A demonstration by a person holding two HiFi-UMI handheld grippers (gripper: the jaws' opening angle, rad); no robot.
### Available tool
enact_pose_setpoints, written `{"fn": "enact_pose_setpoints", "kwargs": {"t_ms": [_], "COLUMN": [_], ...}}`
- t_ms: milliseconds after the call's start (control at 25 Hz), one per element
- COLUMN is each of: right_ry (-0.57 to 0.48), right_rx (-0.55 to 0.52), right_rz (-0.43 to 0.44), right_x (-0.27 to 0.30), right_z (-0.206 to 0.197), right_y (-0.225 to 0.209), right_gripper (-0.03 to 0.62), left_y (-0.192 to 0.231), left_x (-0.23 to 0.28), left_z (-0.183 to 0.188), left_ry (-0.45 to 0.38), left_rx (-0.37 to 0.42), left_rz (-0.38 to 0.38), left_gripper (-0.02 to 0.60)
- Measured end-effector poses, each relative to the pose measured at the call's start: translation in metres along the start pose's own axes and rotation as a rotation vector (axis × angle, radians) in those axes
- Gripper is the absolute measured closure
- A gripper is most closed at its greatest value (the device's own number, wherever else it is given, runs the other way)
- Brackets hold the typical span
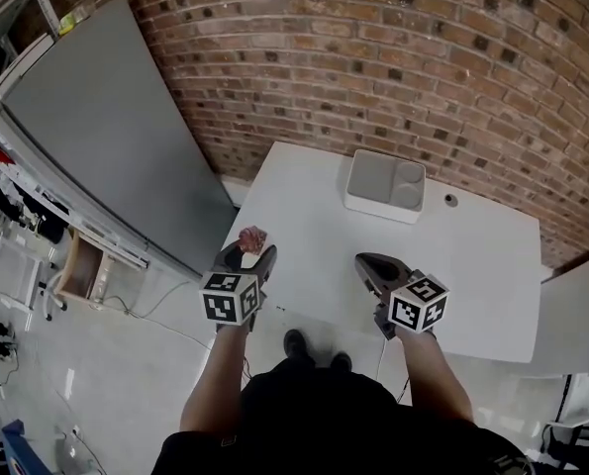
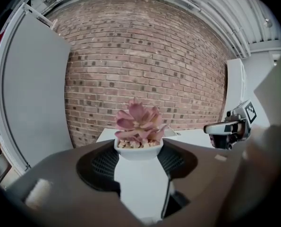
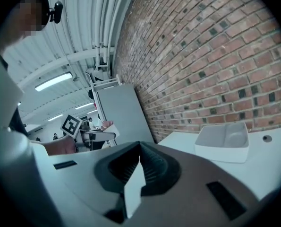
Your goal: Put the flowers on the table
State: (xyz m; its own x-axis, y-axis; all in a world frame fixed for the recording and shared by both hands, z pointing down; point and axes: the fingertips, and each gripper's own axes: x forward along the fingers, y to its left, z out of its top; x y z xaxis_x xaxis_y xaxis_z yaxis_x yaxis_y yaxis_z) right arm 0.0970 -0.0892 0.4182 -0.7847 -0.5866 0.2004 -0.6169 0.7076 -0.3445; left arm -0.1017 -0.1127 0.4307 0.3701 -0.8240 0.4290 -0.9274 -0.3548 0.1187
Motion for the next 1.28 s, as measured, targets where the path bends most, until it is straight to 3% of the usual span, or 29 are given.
{"fn": "enact_pose_setpoints", "kwargs": {"t_ms": [520, 880, 1280], "right_ry": [0.054, 0.089, 0.129], "right_rx": [-0.007, 0.021, 0.074], "right_rz": [-0.069, -0.089, -0.133], "right_x": [0.095, 0.132, 0.131], "right_z": [0.029, 0.014, 0.002], "right_y": [-0.027, -0.024, -0.074], "right_gripper": [0.582, 0.582, 0.582], "left_y": [0.079, 0.1, 0.088], "left_x": [0.078, 0.113, 0.169], "left_z": [0.031, 0.008, -0.026], "left_ry": [-0.006, 0.057, 0.176], "left_rx": [-0.031, -0.031, -0.019], "left_rz": [-0.08, -0.142, -0.176], "left_gripper": [0.322, 0.322, 0.322]}}
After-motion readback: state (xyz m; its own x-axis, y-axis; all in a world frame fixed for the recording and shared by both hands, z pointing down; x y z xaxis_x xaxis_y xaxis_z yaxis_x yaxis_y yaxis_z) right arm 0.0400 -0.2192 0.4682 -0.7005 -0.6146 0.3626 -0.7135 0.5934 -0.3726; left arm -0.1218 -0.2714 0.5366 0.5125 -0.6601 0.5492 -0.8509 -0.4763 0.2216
